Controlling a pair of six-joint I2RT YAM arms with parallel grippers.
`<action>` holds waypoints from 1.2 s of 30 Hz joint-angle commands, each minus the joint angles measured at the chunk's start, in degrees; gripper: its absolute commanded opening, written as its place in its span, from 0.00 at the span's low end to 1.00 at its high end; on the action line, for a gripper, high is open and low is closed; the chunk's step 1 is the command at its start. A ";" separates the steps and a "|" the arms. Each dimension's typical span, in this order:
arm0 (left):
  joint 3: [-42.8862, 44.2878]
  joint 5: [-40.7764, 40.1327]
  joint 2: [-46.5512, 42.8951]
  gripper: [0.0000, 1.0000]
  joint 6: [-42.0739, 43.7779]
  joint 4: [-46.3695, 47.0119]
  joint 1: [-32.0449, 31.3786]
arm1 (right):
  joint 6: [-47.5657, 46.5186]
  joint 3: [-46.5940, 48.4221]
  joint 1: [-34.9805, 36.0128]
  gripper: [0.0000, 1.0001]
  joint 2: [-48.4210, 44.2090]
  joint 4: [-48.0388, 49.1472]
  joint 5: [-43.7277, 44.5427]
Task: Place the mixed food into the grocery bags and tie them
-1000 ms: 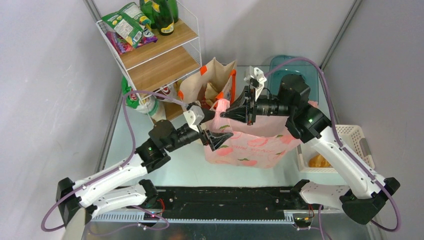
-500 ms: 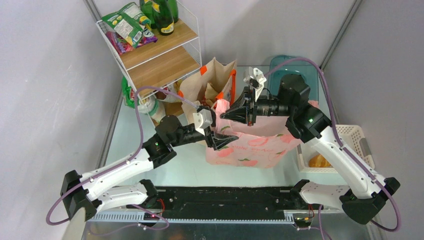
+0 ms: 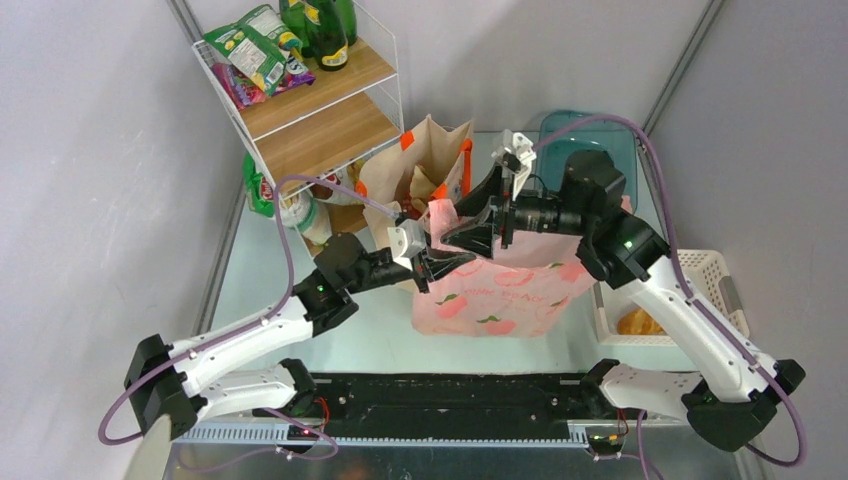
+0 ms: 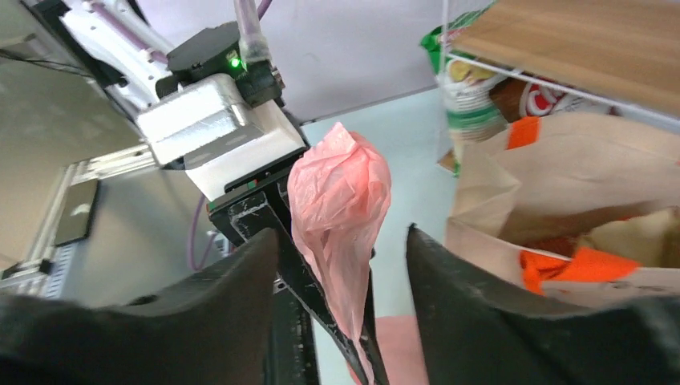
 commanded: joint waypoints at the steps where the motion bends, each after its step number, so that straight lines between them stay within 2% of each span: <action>1: -2.42 -5.69 -2.17 0.00 -0.14 2.71 0.13 | 0.38 2.61 -1.01 0.72 -6.21 -1.01 7.82; 5: -3.41 -6.47 -2.94 0.00 -0.43 2.68 0.21 | 0.48 2.61 -4.01 0.81 -11.87 -5.57 11.06; 11: -4.78 -10.40 -4.74 0.00 -1.40 2.73 0.24 | -3.76 0.92 -10.90 0.87 -22.80 -20.64 19.49; 15: -6.30 -12.64 -7.07 0.00 -0.86 2.69 0.21 | -7.19 -4.34 -14.83 0.91 -30.62 -24.92 25.86; 20: -9.22 -18.91 -10.19 0.00 -1.09 2.68 0.19 | -5.18 -13.33 -15.44 0.90 -37.82 -25.74 38.78; 29: -13.16 -22.27 -13.05 0.00 0.38 2.68 0.28 | -5.18 -23.07 -15.49 0.90 -44.48 -27.63 41.95; 36: -13.65 -22.14 -13.79 0.00 1.50 2.68 0.26 | -6.26 -25.09 -15.44 0.90 -42.85 -19.59 37.24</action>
